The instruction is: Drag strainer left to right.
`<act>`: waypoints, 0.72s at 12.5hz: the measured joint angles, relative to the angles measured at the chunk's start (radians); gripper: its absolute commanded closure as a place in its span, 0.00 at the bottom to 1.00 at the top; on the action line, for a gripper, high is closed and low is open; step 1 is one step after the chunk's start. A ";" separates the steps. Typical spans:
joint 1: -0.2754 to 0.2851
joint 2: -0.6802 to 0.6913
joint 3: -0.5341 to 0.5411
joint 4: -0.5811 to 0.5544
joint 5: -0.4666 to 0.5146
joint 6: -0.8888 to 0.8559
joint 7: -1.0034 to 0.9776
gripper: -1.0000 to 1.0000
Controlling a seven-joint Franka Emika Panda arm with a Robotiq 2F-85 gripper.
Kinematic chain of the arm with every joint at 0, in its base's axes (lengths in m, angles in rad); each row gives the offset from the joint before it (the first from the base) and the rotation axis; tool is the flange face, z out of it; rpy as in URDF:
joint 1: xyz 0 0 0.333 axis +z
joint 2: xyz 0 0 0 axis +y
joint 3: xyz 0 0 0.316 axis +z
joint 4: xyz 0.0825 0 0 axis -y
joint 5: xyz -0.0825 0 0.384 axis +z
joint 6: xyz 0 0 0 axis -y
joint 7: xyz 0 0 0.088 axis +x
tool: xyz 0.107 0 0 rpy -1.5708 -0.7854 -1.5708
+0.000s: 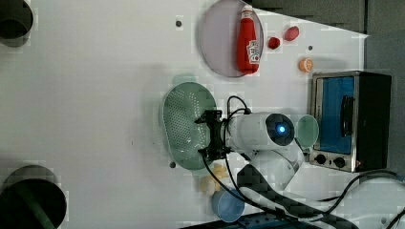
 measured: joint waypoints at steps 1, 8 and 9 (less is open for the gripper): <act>-0.016 -0.002 0.005 -0.006 0.005 0.030 -0.005 0.00; -0.108 -0.061 -0.109 -0.072 -0.004 0.093 -0.161 0.00; -0.130 -0.067 -0.112 -0.082 -0.006 0.103 -0.191 0.00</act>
